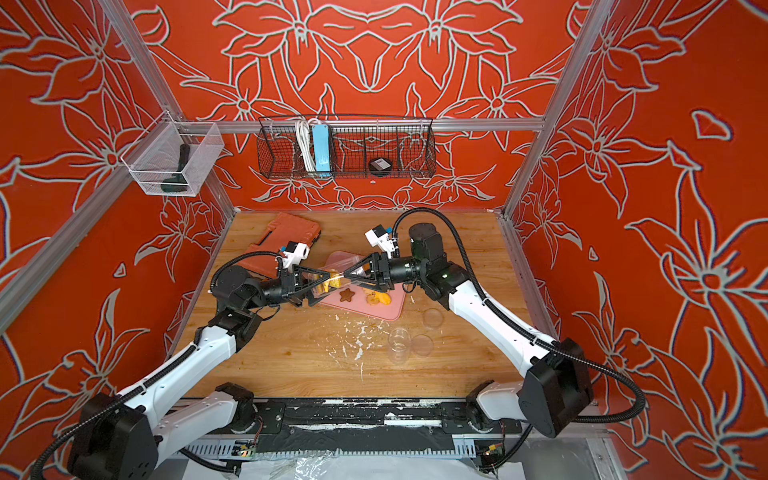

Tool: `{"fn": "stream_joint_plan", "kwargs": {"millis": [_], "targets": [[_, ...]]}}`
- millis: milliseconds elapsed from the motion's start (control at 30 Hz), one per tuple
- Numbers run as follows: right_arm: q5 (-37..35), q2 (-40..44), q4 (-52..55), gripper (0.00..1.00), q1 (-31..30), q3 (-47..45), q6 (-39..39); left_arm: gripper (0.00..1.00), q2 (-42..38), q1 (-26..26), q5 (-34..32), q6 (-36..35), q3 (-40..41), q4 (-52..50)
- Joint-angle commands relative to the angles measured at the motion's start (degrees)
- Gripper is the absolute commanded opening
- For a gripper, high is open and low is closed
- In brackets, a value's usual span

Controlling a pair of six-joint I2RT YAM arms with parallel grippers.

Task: Pour the cookies out of the jar
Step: Pick up the jar from the center of the board.

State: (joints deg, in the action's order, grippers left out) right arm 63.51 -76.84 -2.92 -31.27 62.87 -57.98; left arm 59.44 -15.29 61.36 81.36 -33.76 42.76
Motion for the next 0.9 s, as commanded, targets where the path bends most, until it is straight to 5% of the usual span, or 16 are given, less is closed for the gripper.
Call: {"fn": "stream_joint_plan", "kwargs": {"millis": [0, 500, 867], "targets": [[0.44, -1.08, -1.65, 0.62, -0.03, -0.12, -0.24, 0.86, -0.99, 0.52, 0.07, 3.16, -0.27, 5.56], [-1.74, -4.35, -4.68, 0.63, -0.07, -0.82, -1.46, 0.64, 0.44, 0.87, -0.6, 4.08, 2.02, 6.66], [-0.33, -14.11, -6.22, 0.65, 1.66, 1.38, 1.47, 0.62, 8.34, 7.48, 1.38, -2.42, 3.99, 5.14]]}}
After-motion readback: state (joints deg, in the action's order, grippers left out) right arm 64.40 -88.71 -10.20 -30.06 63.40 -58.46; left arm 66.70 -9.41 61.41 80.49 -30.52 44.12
